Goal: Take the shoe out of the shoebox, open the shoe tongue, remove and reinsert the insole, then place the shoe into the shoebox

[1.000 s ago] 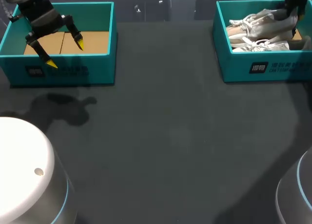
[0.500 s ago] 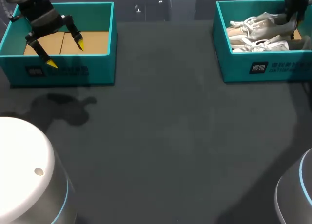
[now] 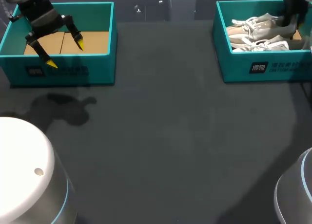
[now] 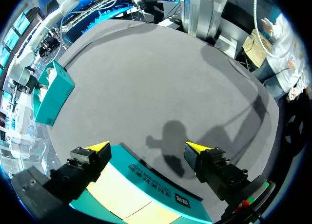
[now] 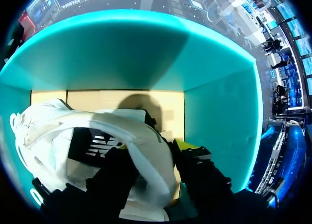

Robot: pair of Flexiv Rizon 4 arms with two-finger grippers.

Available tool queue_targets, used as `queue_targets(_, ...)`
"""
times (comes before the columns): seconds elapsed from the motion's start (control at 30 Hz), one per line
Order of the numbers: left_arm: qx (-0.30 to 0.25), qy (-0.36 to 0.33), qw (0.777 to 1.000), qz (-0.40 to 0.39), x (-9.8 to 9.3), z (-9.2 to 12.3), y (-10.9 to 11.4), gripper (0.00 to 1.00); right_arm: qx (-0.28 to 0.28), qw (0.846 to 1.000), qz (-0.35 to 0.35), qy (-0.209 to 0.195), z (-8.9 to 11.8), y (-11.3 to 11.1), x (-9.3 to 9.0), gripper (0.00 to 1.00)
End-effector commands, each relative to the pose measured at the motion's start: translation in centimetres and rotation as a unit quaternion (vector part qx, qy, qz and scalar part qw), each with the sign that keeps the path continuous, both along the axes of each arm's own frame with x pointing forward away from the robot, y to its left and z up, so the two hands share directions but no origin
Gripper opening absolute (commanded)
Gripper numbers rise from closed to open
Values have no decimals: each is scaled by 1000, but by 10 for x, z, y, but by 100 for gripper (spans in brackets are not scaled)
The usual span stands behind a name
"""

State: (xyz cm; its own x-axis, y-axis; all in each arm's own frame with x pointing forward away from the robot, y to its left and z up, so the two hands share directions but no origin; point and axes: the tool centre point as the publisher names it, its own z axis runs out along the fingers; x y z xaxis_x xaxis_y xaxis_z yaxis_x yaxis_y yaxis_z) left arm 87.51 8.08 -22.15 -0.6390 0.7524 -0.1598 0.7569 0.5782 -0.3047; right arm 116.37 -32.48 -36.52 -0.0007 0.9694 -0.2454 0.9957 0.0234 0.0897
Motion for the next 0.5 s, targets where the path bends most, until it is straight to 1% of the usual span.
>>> queue_targets(0.03, 1, -1, 1000, 0, 0, 0, 0, 100, 3, 1000, -2, 1, -1, 0, 2, 65)
queue_targets(0.07, 1, -1, 1000, 0, 0, 0, 0, 100, 3, 1000, -2, 0, 0, 0, 2, 68)
queue_targets(0.2, 1, -1, 1000, 0, 0, 0, 0, 100, 4, 1000, -3, -3, 9, 2, 0, 91)
queue_targets(0.23, 1, -1, 1000, 0, 0, 0, 0, 100, 5, 1000, -4, -6, 12, 2, -1, 99)
queue_targets(0.37, 1, -1, 1000, 0, 0, 0, 0, 100, 10, 1000, -7, -9, 28, 5, -4, 100)
queue_targets(0.5, 1, -1, 1000, 0, 0, 0, 0, 100, 12, 1000, -11, -20, 52, 12, -10, 100)
